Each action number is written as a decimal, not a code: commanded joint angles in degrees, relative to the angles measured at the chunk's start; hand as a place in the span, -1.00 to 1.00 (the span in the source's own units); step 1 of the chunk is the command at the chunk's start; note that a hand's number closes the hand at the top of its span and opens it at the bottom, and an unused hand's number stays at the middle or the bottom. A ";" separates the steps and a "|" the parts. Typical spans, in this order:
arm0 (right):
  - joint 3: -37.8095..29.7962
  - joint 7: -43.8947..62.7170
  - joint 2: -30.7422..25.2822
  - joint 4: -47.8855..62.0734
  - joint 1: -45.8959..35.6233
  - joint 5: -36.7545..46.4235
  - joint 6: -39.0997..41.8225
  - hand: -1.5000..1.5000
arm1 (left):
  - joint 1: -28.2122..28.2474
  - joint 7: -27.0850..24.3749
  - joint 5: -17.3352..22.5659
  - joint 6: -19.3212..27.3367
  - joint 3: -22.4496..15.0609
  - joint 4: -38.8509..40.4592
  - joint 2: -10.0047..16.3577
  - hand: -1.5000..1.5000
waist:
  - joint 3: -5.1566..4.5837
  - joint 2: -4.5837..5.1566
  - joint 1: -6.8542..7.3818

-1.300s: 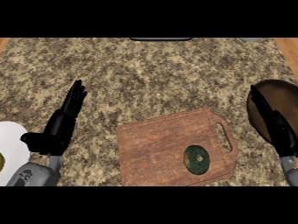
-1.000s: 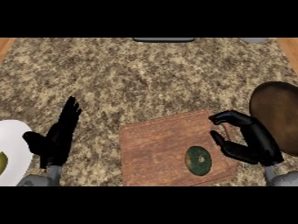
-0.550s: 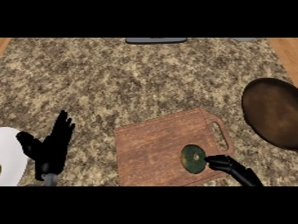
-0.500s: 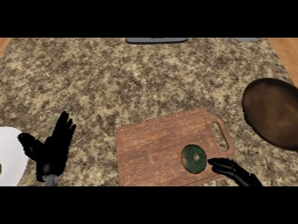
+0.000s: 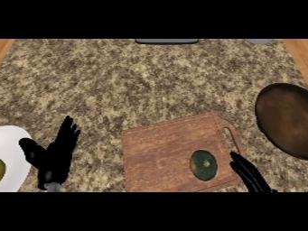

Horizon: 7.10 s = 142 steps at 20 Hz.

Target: Pick the squash from the cutting board and place it in the pan

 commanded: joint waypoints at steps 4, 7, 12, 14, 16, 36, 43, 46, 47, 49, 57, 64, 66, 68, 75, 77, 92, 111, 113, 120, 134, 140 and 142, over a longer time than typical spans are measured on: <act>-1.84 27.62 -3.98 -6.61 -9.68 10.62 12.19 -1.00 | 0.65 0.86 -1.21 0.70 -0.75 -1.50 -0.55 0.00 | -0.12 0.16 0.98; -1.38 34.69 -7.82 -2.02 -14.97 14.75 20.74 -1.00 | -1.10 0.17 -0.92 -0.41 -0.11 0.14 -0.27 0.00 | -0.33 0.56 2.18; 3.83 48.42 -6.25 -2.14 -23.68 18.71 35.11 -1.00 | -1.72 0.21 -1.00 -0.77 -0.06 0.94 -0.86 0.00 | -0.13 0.28 1.63; 3.59 52.29 -1.41 0.61 -31.17 17.15 40.42 -1.00 | -1.17 -1.90 -1.36 -1.37 0.37 3.49 -1.64 0.00 | -0.05 0.30 1.47; 4.64 54.32 4.99 4.07 -35.95 17.13 42.28 -1.00 | -1.98 3.67 -0.52 -0.57 1.50 -1.77 0.46 0.00 | 0.05 0.16 1.35; -2.07 43.51 9.22 15.55 -32.95 20.18 53.33 -1.00 | 2.34 3.64 -4.16 -2.74 3.39 -4.93 -2.85 0.00 | 0.09 0.06 0.43; -1.48 37.39 10.04 18.31 -27.74 27.85 46.83 -1.00 | 0.08 2.15 -4.14 -5.65 7.44 -0.16 -3.08 0.00 | 0.08 0.08 0.29; -2.18 41.42 13.22 20.17 -31.13 29.02 51.36 -1.00 | 1.19 3.59 -4.72 -6.70 6.74 -1.14 -3.23 0.00 | 0.07 0.08 0.39; -2.35 36.29 10.76 20.95 -26.78 30.77 47.09 -1.00 | -0.91 3.84 -7.25 -3.86 5.90 -0.67 -5.08 0.00 | 0.08 0.07 0.24; -1.48 32.59 12.14 23.73 -24.73 28.78 43.95 1.00 | 0.78 5.03 -7.57 -2.17 4.69 -2.86 -6.15 0.00 | 0.10 0.08 0.30; -4.22 22.06 12.31 28.72 -30.08 34.15 40.19 1.00 | -0.03 3.25 -7.81 -5.21 7.03 -0.78 -6.34 0.00 | 0.08 0.06 0.29; -2.44 21.83 14.14 28.34 -24.63 39.24 37.36 1.00 | -1.32 3.28 -8.22 -6.77 8.40 0.70 -6.86 0.00 | 0.08 0.06 0.16; -1.36 23.07 11.02 22.11 -18.72 39.41 38.49 1.00 | 4.02 5.33 -9.70 -5.56 6.04 -5.71 -6.37 0.00 | 0.09 -0.03 0.14; 2.30 25.79 9.25 15.18 -11.69 41.07 39.11 1.00 | -3.68 6.36 -9.36 -3.71 7.73 -1.64 -7.30 0.00 | 0.05 -0.09 -0.87; 4.28 27.76 5.51 1.22 -3.02 48.77 28.59 1.00 | 4.53 3.41 -9.23 -5.24 7.15 -5.45 -7.73 0.00 | 0.07 -0.14 -0.04; 2.67 26.92 3.14 -5.75 -1.15 50.54 22.65 1.00 | 2.65 4.56 -9.25 -4.85 8.55 -3.95 -6.29 0.00 | 0.06 -0.40 -1.12; -12.79 33.36 5.55 -23.65 1.82 37.10 22.69 1.00 | 2.08 4.41 -11.50 -3.93 6.34 -3.32 -9.39 0.00 | 0.10 0.10 0.14; -40.70 8.75 1.36 38.02 -38.54 19.40 16.40 1.00 | -1.01 2.02 -10.38 -7.97 9.68 1.77 -8.06 0.00 | 0.12 0.36 1.13; -43.29 3.60 -0.23 47.58 -42.70 16.53 16.34 1.00 | -2.28 5.92 -10.66 -6.70 8.92 -0.67 -7.99 0.00 | 0.19 0.54 1.68; -42.74 7.04 -4.25 70.15 -53.10 27.68 10.16 -1.00 | -0.01 4.08 -11.26 -8.24 7.05 -1.80 -8.59 0.00 | 0.16 1.11 3.72; -58.49 -21.53 -1.76 89.49 -64.14 6.49 21.96 -1.00 | -1.62 4.81 -10.43 -8.46 8.53 -0.59 -8.38 0.00 | 0.52 1.13 2.92; -65.69 -24.63 -7.08 95.55 -64.61 -1.48 35.76 -1.00 | -2.12 4.58 -11.54 -6.79 8.36 -0.69 -9.15 0.00 | 0.38 1.10 2.30; -67.72 -24.61 -12.43 97.22 -63.34 -3.99 45.58 -1.00 | 0.49 3.81 -10.56 -8.44 8.69 -2.00 -8.30 0.00 | 0.38 0.90 1.95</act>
